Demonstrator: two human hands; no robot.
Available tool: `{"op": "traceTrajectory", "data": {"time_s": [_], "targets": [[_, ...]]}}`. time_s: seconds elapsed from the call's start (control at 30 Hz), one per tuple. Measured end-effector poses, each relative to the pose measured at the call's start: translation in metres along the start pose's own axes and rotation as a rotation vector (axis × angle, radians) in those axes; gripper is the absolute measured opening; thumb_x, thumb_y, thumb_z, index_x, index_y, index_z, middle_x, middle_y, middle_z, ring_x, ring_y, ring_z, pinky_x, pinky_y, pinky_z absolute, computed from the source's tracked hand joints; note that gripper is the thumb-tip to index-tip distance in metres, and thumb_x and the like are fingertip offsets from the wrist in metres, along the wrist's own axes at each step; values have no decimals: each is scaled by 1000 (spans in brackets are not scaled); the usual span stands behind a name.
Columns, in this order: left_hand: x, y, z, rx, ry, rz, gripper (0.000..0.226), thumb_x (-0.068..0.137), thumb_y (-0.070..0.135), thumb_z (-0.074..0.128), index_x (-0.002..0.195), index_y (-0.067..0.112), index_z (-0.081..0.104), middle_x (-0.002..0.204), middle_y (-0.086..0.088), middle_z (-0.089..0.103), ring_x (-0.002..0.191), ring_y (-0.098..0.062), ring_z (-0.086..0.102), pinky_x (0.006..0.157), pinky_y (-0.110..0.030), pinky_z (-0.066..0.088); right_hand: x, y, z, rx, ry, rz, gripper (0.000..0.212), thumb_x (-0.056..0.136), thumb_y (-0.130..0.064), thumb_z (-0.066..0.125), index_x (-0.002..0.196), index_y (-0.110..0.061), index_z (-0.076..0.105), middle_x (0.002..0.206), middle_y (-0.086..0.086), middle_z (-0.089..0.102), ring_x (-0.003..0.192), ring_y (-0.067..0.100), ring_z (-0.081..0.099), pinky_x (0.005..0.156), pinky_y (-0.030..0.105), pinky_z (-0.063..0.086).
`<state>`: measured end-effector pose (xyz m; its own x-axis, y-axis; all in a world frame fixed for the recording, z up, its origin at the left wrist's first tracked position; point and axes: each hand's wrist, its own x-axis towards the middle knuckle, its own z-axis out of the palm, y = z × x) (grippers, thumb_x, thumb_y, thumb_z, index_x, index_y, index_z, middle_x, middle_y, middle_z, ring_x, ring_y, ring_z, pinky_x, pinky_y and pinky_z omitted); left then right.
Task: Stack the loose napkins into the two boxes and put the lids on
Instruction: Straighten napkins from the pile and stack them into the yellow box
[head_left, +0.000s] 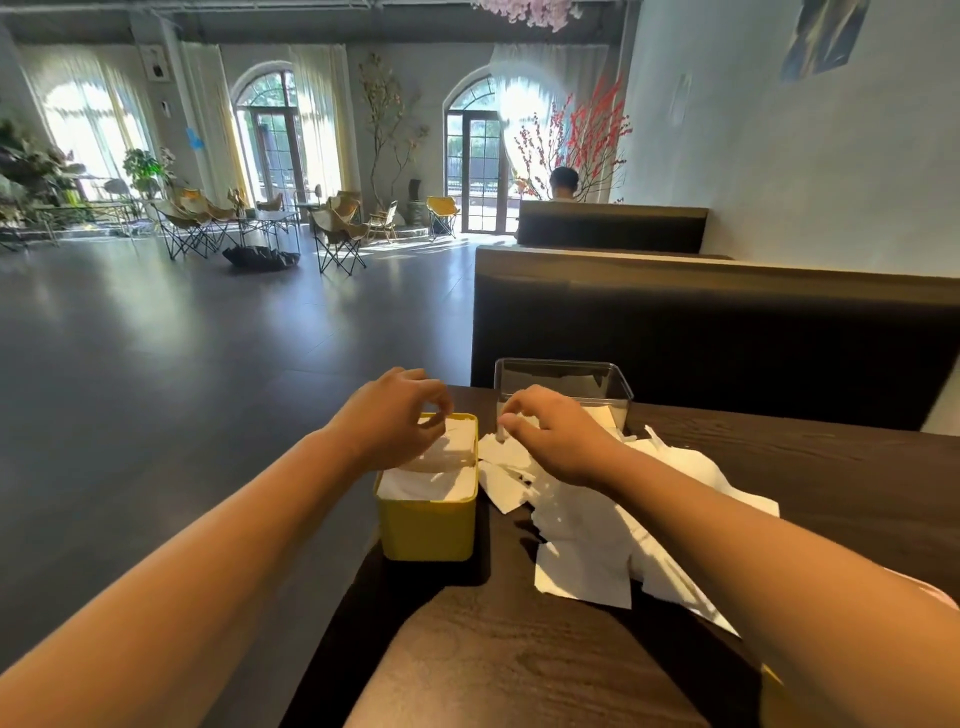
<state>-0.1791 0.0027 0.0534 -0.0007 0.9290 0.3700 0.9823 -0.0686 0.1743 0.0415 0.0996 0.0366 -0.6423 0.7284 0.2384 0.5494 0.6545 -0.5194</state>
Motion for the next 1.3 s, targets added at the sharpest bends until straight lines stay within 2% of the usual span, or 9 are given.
{"op": "traceTrajectory", "data": {"time_s": [0.1,0.2,0.3,0.47,0.67,0.8,1.0,1.13,1.3], "targets": [[-1,32,1,-37,-6,43,19,100,31,68,117,25,72,123,5,67,102,-9,52,85,-24,45,-21,13,-18,92,42,58,22,109,-38,48,115,-26,65,111,-8,63,102,11,60,79,22,48],[-6,65,10,-65,-26,93,15,99,32,71,114,30,71,118,11,66,100,-9,56,84,-22,52,-47,27,-32,130,49,97,20,108,-37,51,113,-26,67,107,-6,67,97,12,63,81,23,51],[-12,102,27,-83,-45,98,18,98,32,72,116,33,70,119,16,62,102,-8,55,81,-15,48,-79,48,-44,169,64,152,11,107,-34,55,106,-31,65,106,-8,68,97,12,64,83,24,52],[-24,140,59,-130,-98,84,20,97,32,72,117,33,68,124,13,63,101,-8,60,92,-23,56,-116,71,-47,257,165,203,10,106,-30,58,104,-30,68,102,-11,67,96,12,64,75,18,51],[-49,159,102,-182,-135,-107,24,96,46,66,117,37,60,119,14,60,100,-9,61,88,-34,60,-156,93,-32,285,289,216,12,104,-20,58,102,-25,68,102,-8,67,99,13,66,79,27,61],[-65,155,120,-123,-193,-167,29,95,55,62,115,35,61,114,11,57,105,-14,59,87,-38,58,-170,105,-23,163,303,139,12,100,-16,60,98,-25,68,101,-7,66,96,12,63,78,28,57],[-62,161,127,-105,-218,-334,58,85,66,70,127,27,55,126,4,56,116,-20,54,98,-42,55,-177,115,-21,153,335,98,14,97,-12,62,97,-24,69,99,-8,65,90,7,60,71,22,48],[-52,168,118,-235,-334,-397,40,87,44,79,113,19,61,111,1,65,99,-18,63,89,-37,58,-176,119,-19,151,331,98,12,97,-16,61,99,-24,69,100,-9,65,91,9,60,77,31,57],[-45,169,105,-305,-475,-309,13,91,33,74,93,20,71,92,2,70,84,-13,63,69,-26,49,-177,118,-17,139,321,63,11,96,-16,63,100,-24,69,98,-10,64,88,9,59,75,40,57]]}}
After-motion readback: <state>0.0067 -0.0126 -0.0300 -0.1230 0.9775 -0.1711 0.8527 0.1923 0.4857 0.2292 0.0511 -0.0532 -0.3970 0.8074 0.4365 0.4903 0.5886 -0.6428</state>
